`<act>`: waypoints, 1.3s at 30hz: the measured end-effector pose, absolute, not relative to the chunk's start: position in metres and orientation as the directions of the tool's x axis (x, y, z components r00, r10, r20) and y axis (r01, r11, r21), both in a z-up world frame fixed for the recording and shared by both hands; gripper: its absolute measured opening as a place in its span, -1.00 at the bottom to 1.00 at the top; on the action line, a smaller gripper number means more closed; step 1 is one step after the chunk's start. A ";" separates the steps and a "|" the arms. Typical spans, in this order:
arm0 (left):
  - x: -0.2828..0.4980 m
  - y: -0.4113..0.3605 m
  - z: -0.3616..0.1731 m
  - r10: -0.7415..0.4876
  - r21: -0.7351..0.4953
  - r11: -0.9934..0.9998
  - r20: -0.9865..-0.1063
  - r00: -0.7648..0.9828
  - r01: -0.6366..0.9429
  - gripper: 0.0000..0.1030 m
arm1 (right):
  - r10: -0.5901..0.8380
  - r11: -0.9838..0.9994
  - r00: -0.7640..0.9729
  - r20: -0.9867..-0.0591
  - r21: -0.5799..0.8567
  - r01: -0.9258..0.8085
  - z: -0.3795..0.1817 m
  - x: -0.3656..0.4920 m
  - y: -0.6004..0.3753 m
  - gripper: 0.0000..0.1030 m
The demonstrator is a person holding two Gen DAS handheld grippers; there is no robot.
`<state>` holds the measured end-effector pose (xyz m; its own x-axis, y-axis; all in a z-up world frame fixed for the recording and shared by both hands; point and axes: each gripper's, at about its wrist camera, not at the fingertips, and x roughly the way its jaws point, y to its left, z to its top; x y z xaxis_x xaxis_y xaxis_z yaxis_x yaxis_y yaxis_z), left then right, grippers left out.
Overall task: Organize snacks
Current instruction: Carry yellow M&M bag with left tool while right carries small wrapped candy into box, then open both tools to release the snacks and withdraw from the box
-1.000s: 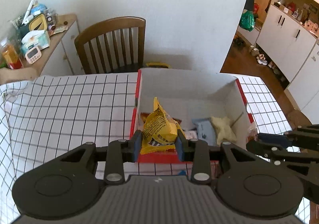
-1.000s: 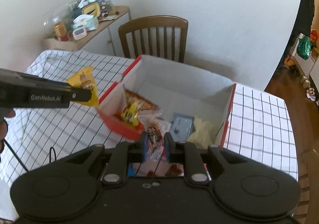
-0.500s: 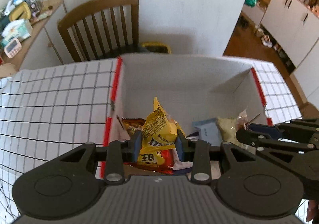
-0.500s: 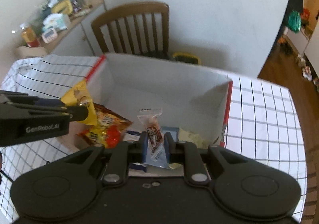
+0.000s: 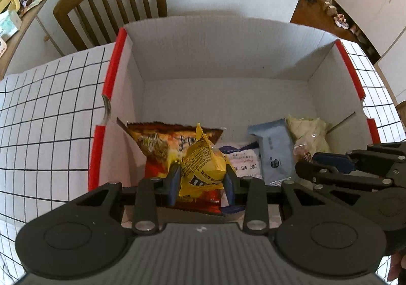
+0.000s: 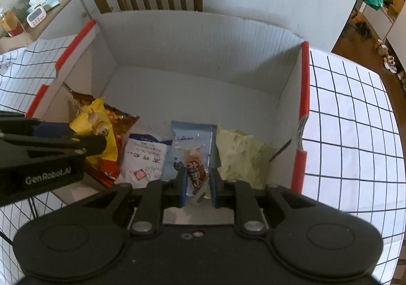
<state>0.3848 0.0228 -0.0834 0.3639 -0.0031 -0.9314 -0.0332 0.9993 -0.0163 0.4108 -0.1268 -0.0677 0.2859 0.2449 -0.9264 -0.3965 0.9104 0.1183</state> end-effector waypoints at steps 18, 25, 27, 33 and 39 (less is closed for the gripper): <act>0.368 0.027 -0.054 -0.006 -0.027 0.999 -0.899 0.438 -0.040 0.11 | 0.264 0.916 0.321 -0.910 0.133 -0.378 -0.044 0.400 -0.139 -0.26; 0.346 0.036 -0.031 -0.006 -0.035 0.998 -0.877 0.481 -0.052 0.25 | 0.285 0.915 0.361 -0.888 0.140 -0.378 -0.018 0.385 -0.146 0.01; 0.340 0.036 -0.025 -0.008 -0.034 0.998 -0.870 0.493 -0.046 0.25 | 0.292 0.914 0.374 -0.880 0.142 -0.379 -0.010 0.380 -0.148 0.09; 0.318 0.036 -0.004 -0.013 -0.028 0.999 -0.848 0.530 -0.020 0.25 | 0.310 0.911 0.414 -0.856 0.144 -0.387 0.012 0.360 -0.151 0.35; 0.294 0.035 0.013 -0.020 -0.024 1.000 -0.828 0.560 0.000 0.29 | 0.339 0.899 0.435 -0.834 0.150 -0.411 0.032 0.336 -0.151 0.60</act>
<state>0.2938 0.0347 0.0133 0.5605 -0.0199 -0.8279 -0.0004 0.9997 -0.0243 0.3362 -0.1514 0.0317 0.4354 0.3386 -0.8341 -0.4111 0.8991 0.1504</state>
